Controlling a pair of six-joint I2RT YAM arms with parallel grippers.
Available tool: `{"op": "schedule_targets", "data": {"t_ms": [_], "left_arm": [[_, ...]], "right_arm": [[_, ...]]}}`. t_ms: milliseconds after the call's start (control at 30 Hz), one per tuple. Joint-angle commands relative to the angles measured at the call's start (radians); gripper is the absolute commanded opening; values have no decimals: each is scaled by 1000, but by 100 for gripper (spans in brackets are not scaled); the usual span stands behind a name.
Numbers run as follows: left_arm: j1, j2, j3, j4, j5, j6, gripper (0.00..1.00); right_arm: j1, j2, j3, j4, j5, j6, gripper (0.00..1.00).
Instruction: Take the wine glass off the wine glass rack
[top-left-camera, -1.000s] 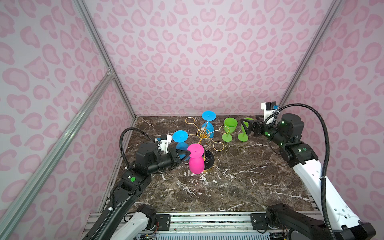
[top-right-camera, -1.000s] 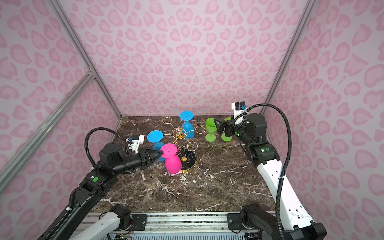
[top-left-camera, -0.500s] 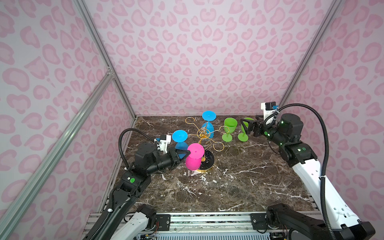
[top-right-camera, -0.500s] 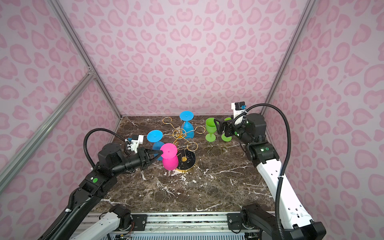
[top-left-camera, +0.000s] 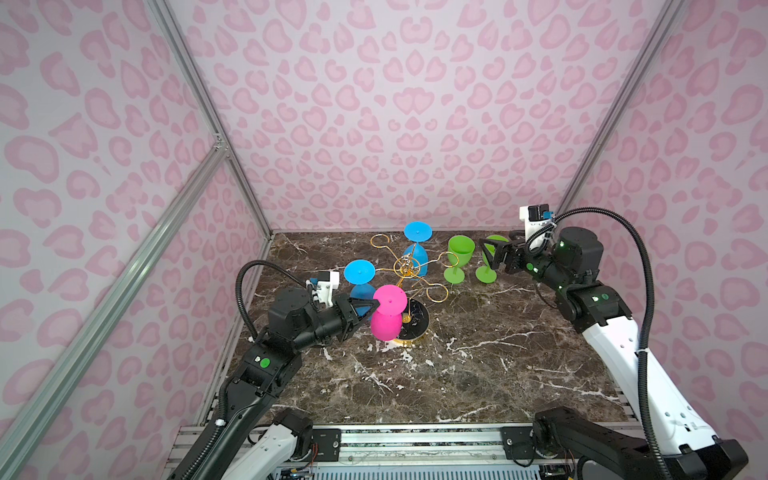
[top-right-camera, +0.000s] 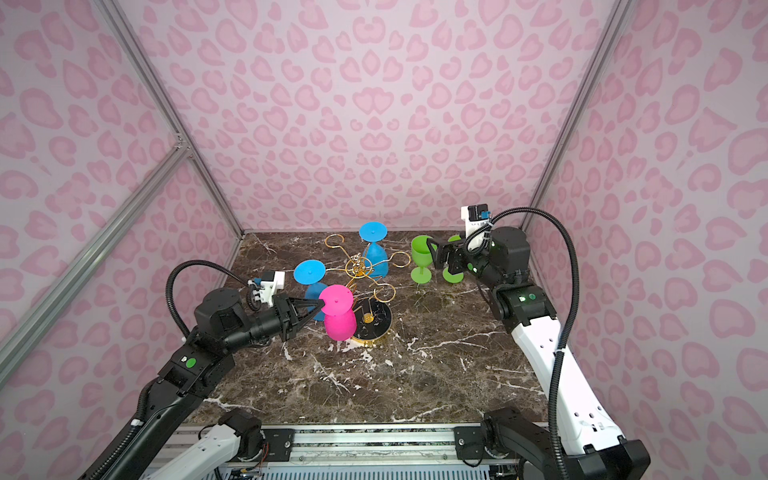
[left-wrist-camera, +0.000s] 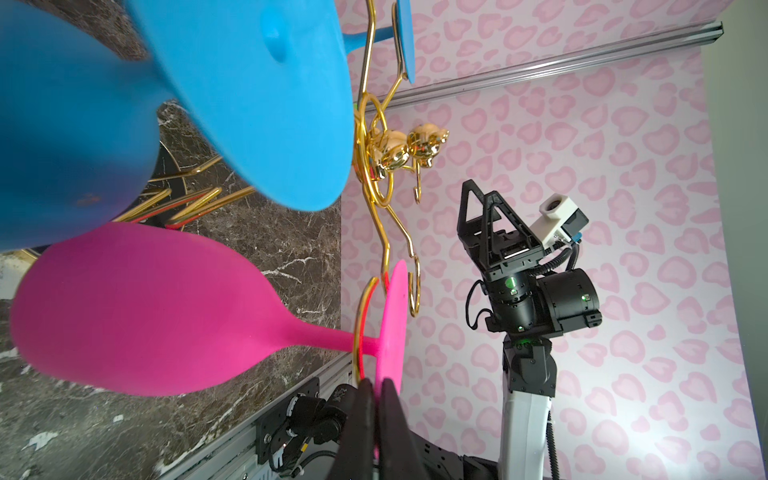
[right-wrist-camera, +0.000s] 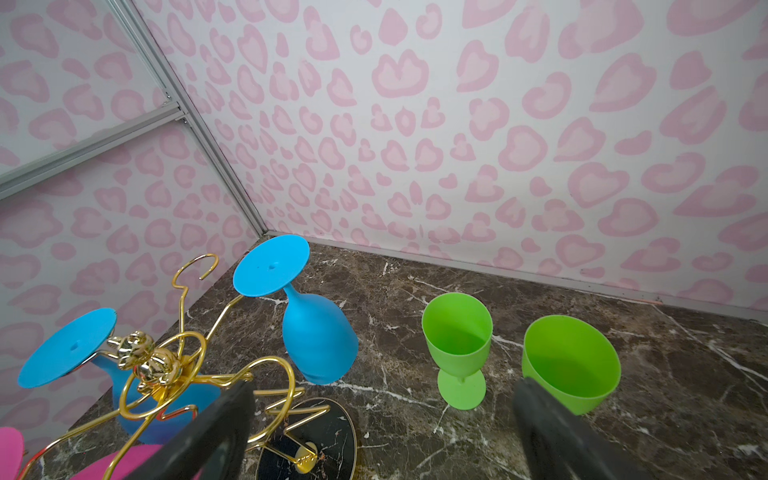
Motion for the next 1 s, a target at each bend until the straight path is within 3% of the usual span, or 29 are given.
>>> {"op": "schedule_targets", "data": {"t_ms": [0, 967], "left_arm": [[0, 5, 4, 63, 1, -13, 4], [2, 53, 69, 76, -5, -3, 4]], "right_arm": [[2, -8, -11, 29, 0, 3, 98], [0, -31, -18, 17, 12, -2, 98]]}}
